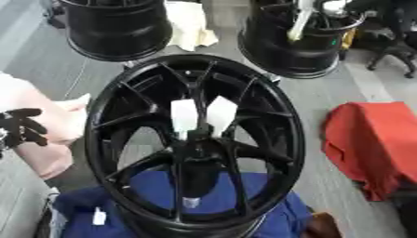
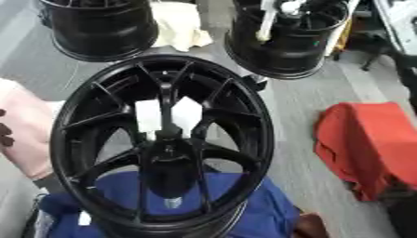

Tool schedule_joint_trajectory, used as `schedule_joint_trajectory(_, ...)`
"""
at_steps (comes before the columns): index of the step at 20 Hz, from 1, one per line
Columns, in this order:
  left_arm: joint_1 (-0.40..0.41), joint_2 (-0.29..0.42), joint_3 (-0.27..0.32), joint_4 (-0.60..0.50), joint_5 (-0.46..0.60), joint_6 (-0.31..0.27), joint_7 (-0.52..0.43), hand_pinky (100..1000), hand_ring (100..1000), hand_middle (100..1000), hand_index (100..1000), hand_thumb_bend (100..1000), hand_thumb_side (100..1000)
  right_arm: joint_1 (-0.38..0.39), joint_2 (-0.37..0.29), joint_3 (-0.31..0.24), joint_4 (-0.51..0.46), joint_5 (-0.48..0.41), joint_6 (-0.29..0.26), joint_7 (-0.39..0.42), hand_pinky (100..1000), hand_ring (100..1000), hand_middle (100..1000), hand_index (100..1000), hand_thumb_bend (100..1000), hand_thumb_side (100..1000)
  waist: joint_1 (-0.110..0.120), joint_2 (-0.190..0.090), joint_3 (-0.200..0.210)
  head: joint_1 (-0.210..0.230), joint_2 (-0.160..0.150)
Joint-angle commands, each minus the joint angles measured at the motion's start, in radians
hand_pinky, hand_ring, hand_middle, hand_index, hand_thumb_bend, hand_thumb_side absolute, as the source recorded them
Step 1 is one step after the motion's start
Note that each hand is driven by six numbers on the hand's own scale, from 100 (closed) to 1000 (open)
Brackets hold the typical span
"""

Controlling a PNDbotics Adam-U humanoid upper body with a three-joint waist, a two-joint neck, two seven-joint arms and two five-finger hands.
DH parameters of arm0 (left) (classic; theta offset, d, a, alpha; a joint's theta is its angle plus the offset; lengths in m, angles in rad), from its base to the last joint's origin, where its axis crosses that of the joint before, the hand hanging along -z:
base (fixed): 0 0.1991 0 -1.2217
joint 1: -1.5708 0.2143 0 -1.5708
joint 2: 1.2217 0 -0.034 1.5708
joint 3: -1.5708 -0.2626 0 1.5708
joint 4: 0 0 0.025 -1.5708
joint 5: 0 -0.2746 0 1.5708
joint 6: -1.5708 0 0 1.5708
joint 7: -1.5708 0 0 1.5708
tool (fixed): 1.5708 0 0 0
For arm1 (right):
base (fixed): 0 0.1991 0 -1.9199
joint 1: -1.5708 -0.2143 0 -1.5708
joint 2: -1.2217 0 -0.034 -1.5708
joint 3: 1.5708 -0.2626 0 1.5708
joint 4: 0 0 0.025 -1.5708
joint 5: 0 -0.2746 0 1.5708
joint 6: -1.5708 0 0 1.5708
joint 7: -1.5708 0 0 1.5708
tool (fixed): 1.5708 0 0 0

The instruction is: Pull the pin out of the wheel hub.

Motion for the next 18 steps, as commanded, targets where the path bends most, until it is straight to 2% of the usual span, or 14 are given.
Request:
schedule_joint_trajectory(1, -0.015, 0.019, 0.019, -0.024, 0.003, 0.001, 0.001, 755, 592, 597, 862, 100, 766, 0.033, -0.068, -0.087, 0.023, 0.039, 0.044, -0.049, 666, 639, 554, 700, 231, 386, 0.006, -0.004, -0.007, 0.013, -0.022)
schedule_joint_trajectory(3, -0.02, 0.017, 0.033, -0.026, 0.003, 0.0, 0.001, 755, 592, 596, 861, 100, 765, 0.08, -0.056, -0.133, 0.052, 0.065, 0.072, -0.078, 722, 735, 718, 846, 215, 451, 0.012, 0.01, -0.026, 0.031, -0.034)
schedule_joint_trajectory(6, -0.023, 0.016, 0.048, -0.028, 0.003, -0.001, 0.001, 755, 592, 596, 861, 100, 765, 0.149, -0.005, -0.203, 0.116, 0.108, 0.115, -0.121, 761, 798, 839, 919, 197, 485, 0.019, 0.02, -0.05, 0.049, -0.042)
schedule_joint_trajectory(8, -0.023, 0.015, 0.049, -0.027, 0.005, -0.002, 0.001, 755, 592, 597, 861, 100, 765, 0.196, 0.031, -0.249, 0.146, 0.136, 0.144, -0.149, 772, 807, 853, 927, 181, 495, 0.023, 0.018, -0.053, 0.052, -0.04)
schedule_joint_trajectory(12, -0.021, 0.01, 0.033, -0.022, 0.008, -0.004, 0.001, 755, 593, 597, 861, 100, 766, 0.294, 0.125, -0.348, 0.076, 0.196, 0.189, -0.21, 749, 784, 837, 924, 148, 487, 0.026, 0.008, -0.03, 0.033, -0.033)
schedule_joint_trajectory(15, -0.019, 0.008, 0.013, -0.018, 0.009, -0.008, 0.001, 755, 593, 596, 861, 100, 766, 0.369, 0.199, -0.42, 0.003, 0.194, 0.157, -0.256, 727, 758, 804, 908, 115, 473, 0.025, 0.001, -0.004, 0.007, -0.023)
schedule_joint_trajectory(18, -0.016, 0.005, -0.002, -0.013, 0.009, -0.011, 0.001, 755, 593, 595, 861, 100, 767, 0.438, 0.269, -0.408, -0.067, 0.157, 0.115, -0.299, 715, 742, 780, 898, 100, 460, 0.024, -0.004, 0.016, -0.009, -0.014)
